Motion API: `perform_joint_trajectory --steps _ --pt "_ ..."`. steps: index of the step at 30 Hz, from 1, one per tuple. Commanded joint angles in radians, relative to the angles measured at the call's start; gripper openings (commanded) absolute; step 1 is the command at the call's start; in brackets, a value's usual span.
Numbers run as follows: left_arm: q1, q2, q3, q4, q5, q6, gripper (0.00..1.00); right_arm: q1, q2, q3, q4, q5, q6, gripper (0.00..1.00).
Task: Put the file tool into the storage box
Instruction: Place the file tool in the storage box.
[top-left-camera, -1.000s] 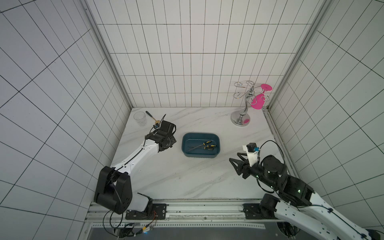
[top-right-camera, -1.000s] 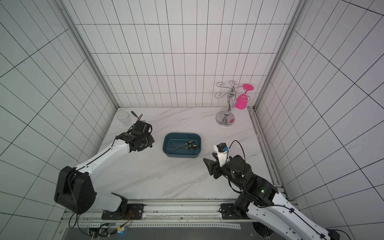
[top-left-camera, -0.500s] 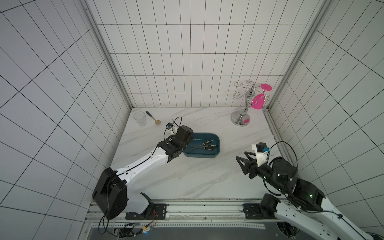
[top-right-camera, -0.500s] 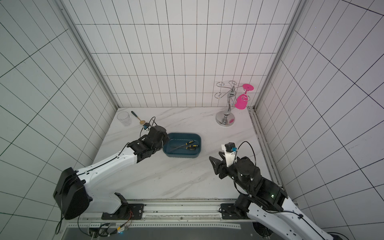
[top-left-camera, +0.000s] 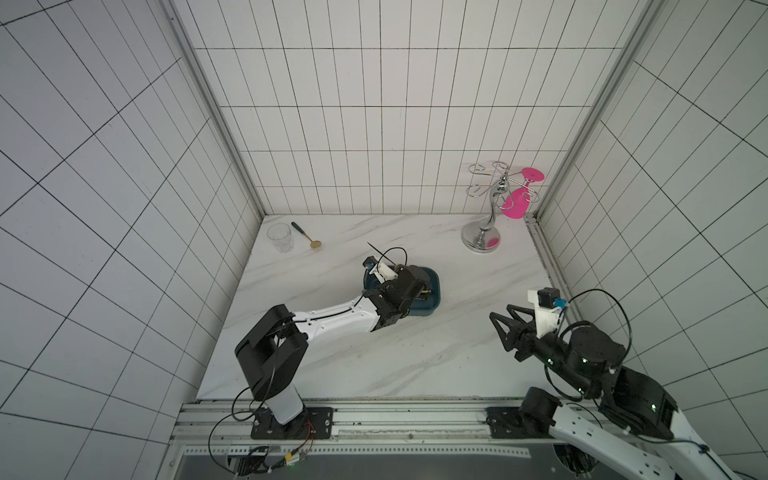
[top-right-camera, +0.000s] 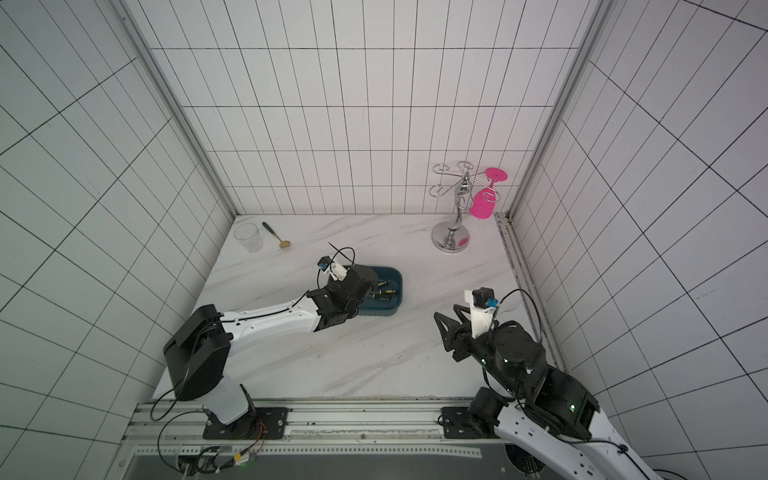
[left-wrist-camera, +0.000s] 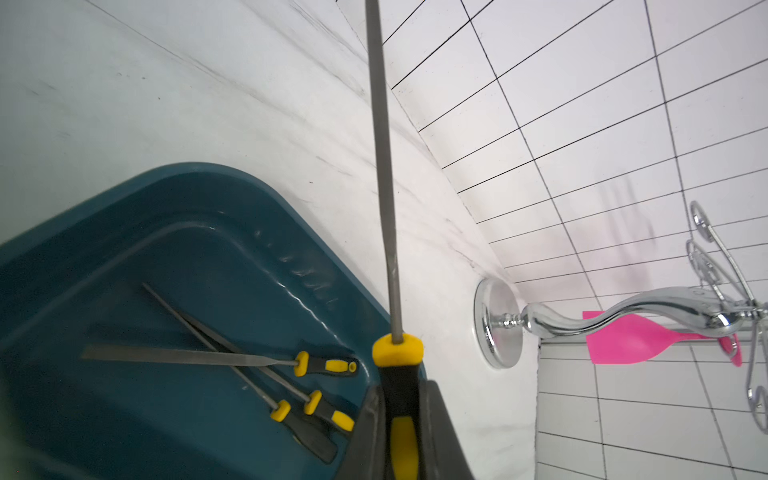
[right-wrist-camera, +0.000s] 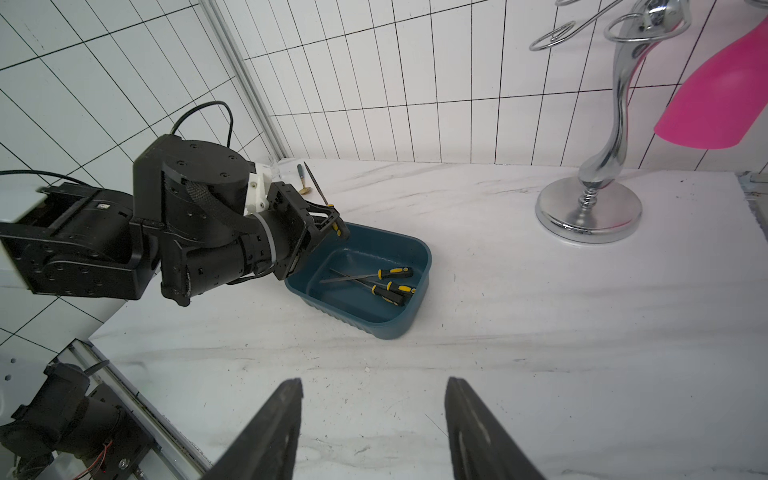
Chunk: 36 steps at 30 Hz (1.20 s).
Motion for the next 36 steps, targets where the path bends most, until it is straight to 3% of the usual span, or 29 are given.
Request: perform_joint_trajectory --steps 1,9,16,22,36 --pt "-0.009 0.053 0.022 0.085 -0.043 -0.107 0.00 0.006 -0.021 0.027 -0.035 0.033 0.011 0.59" --pt "-0.083 0.126 0.074 0.030 -0.168 -0.219 0.00 0.005 -0.043 0.034 -0.094 0.044 0.016 0.59" --pt "-0.090 0.153 0.178 -0.291 -0.169 -0.435 0.00 0.005 -0.058 0.026 -0.087 0.046 0.013 0.59" --pt "-0.090 0.184 0.153 -0.268 -0.122 -0.524 0.00 0.005 -0.070 0.020 -0.084 0.058 0.010 0.59" --pt "-0.092 0.241 0.154 -0.233 -0.032 -0.587 0.00 0.006 -0.093 0.015 -0.076 0.050 0.008 0.59"
